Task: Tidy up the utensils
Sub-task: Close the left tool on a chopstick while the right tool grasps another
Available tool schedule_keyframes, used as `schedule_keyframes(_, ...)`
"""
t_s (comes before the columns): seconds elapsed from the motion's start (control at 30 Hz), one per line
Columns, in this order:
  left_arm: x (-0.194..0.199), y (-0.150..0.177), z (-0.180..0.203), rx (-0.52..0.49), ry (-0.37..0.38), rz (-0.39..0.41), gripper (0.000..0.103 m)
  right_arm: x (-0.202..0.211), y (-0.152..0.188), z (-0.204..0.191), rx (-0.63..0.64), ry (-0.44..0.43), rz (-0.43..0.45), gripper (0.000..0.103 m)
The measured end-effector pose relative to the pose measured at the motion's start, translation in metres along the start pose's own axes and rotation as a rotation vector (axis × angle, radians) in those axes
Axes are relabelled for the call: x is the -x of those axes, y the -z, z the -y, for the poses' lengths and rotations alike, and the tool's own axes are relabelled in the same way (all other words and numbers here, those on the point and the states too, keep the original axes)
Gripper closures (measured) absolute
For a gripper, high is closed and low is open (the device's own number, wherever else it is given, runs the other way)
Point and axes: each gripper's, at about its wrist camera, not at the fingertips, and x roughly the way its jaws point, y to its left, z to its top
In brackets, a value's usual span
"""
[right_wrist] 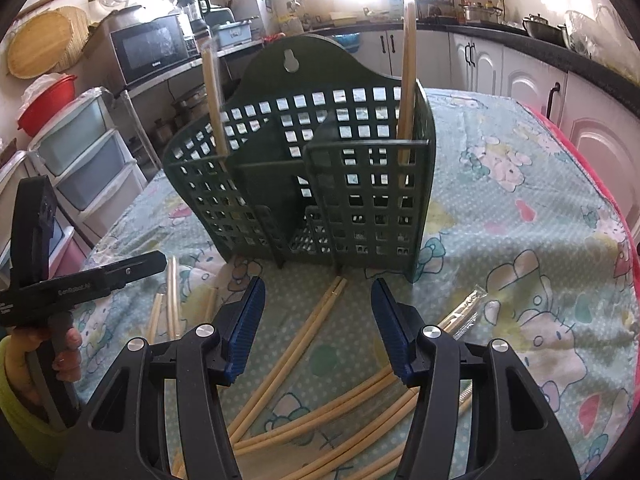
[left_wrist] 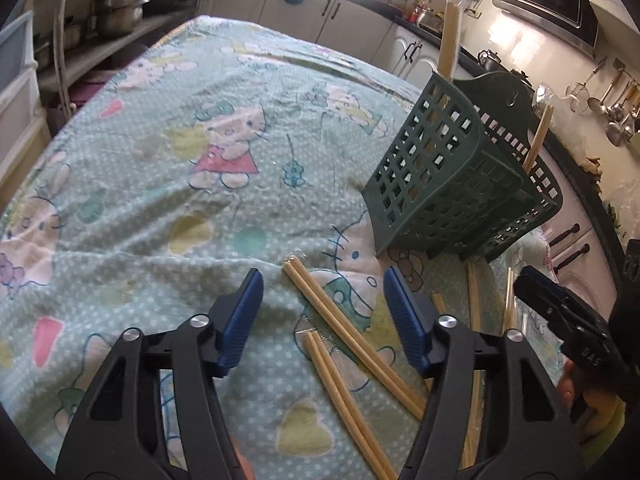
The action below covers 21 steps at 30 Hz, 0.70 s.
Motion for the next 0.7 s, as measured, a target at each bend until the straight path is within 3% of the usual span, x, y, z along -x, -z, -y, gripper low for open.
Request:
schedule_keyframes(0.1,-0.009,-0.001,-0.004,0.025,0.005,-0.031,0.057,-0.010,0.000,0.000,-0.001,0.007,-0.025,0.050)
schedule_keyframes(0.47,-0.024,-0.010,-0.007,0.031,-0.030,-0.050,0.062,-0.040,0.004,0.000,-0.014,0.058,-0.084,0.050)
schedule_keyframes(0.7,-0.027,-0.012,-0.011,0.009,-0.075,-0.037,0.084,-0.055,0.005,0.001,-0.033,0.093,-0.114,0.053)
